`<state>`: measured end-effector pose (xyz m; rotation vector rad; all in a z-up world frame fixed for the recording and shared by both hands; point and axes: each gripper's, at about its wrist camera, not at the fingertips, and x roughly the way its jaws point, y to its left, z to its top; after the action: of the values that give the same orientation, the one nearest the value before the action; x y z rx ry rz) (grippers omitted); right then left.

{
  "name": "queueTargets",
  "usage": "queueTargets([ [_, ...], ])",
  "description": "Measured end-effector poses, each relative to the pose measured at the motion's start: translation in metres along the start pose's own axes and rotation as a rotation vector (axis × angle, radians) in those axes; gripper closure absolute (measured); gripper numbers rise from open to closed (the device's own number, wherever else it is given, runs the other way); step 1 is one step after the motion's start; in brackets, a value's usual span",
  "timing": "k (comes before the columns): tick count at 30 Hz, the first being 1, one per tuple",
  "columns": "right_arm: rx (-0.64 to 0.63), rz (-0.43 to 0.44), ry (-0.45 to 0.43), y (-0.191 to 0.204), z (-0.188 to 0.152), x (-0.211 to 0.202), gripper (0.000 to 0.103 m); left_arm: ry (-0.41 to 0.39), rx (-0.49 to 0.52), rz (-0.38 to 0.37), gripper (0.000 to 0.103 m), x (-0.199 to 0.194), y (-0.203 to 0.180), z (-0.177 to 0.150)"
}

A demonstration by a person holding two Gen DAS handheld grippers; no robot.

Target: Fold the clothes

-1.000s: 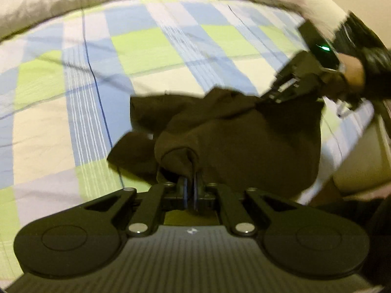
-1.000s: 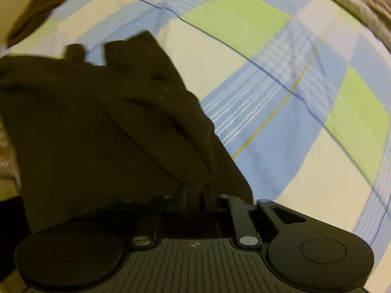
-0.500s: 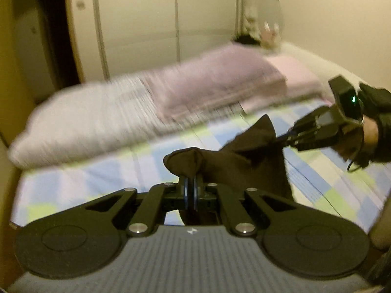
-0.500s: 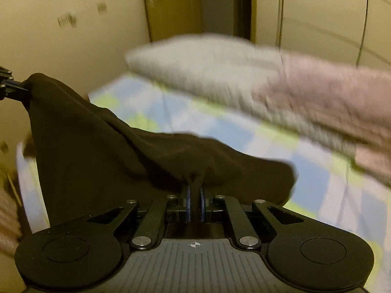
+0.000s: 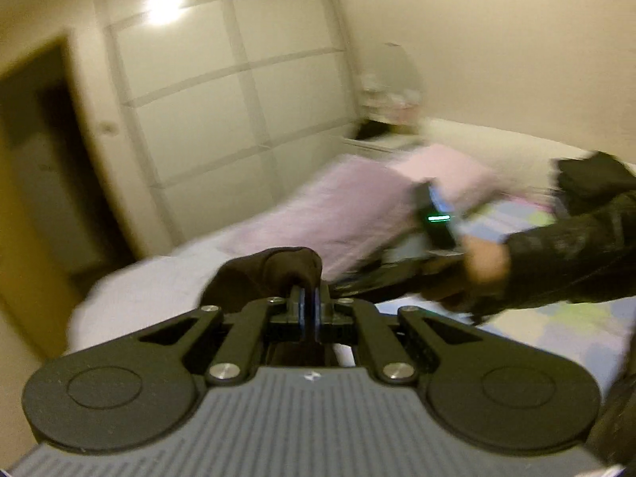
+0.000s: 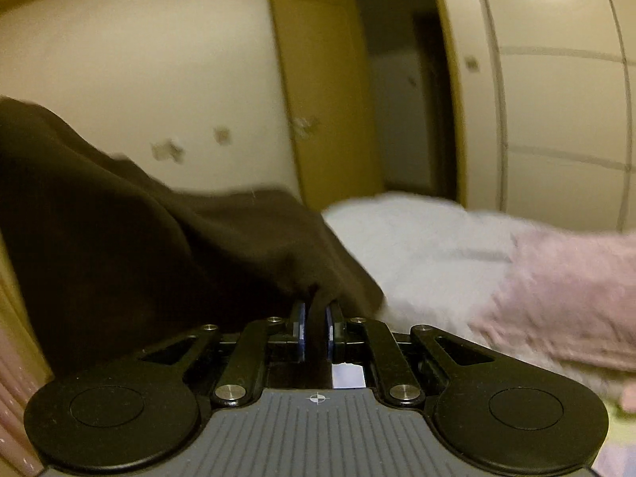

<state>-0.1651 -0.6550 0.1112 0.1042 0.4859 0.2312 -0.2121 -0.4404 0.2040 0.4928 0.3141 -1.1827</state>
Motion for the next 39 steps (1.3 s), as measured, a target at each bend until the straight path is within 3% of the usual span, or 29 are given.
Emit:
queueTargets([
  [1,0.027,-0.063,0.027,-0.016,-0.015,-0.006,0.061,0.030,-0.018,-0.069,0.098,0.027,-0.017,-0.005],
  [2,0.057,-0.134,0.044,-0.031,-0.031,-0.014,0.046,0.059,-0.036,-0.139,0.098,0.053,-0.035,-0.011],
  [3,0.087,-0.205,0.061,-0.046,-0.047,-0.023,0.027,0.092,-0.052,-0.209,0.089,0.080,-0.053,-0.017],
  [4,0.118,-0.265,0.082,-0.060,-0.062,-0.033,0.027,0.131,-0.057,-0.279,0.084,0.107,-0.075,-0.027],
  [7,0.236,-0.410,0.184,-0.104,-0.115,-0.086,0.027,0.228,-0.040,-0.431,0.084,0.166,-0.130,-0.059],
  [10,0.346,-0.526,0.269,-0.130,-0.166,-0.144,0.027,0.312,-0.032,-0.486,0.081,0.192,-0.151,-0.089],
  [14,0.499,-0.601,0.350,-0.140,-0.226,-0.210,0.027,0.416,-0.013,-0.429,0.069,0.212,-0.130,-0.128],
  [17,0.571,-0.603,0.389,-0.125,-0.251,-0.216,0.027,0.486,-0.003,-0.351,0.065,0.232,-0.085,-0.159],
  [22,0.575,-0.504,0.417,-0.084,-0.258,-0.170,0.027,0.604,0.037,-0.233,0.062,0.273,-0.005,-0.212],
  [28,0.459,-0.388,0.496,-0.037,-0.249,-0.074,0.027,0.725,0.179,-0.219,0.043,0.296,0.057,-0.304],
  [31,0.318,-0.333,0.560,-0.012,-0.251,-0.019,0.027,0.722,0.269,-0.235,0.043,0.304,0.080,-0.349],
  [34,0.158,-0.267,0.629,0.008,-0.262,0.040,0.027,0.673,0.285,-0.277,0.043,0.310,0.099,-0.374],
  [36,0.048,-0.226,0.667,0.023,-0.269,0.077,0.027,0.677,0.279,-0.314,0.053,0.316,0.104,-0.383],
  [37,-0.004,-0.211,0.682,0.030,-0.271,0.093,0.027,0.686,0.275,-0.339,0.081,0.317,0.104,-0.386],
  [38,-0.056,-0.201,0.691,0.035,-0.274,0.106,0.027,0.696,0.270,-0.378,0.099,0.314,0.100,-0.386],
  [39,-0.108,-0.194,0.703,0.039,-0.278,0.120,0.027,0.702,0.273,-0.411,0.099,0.311,0.097,-0.385],
])
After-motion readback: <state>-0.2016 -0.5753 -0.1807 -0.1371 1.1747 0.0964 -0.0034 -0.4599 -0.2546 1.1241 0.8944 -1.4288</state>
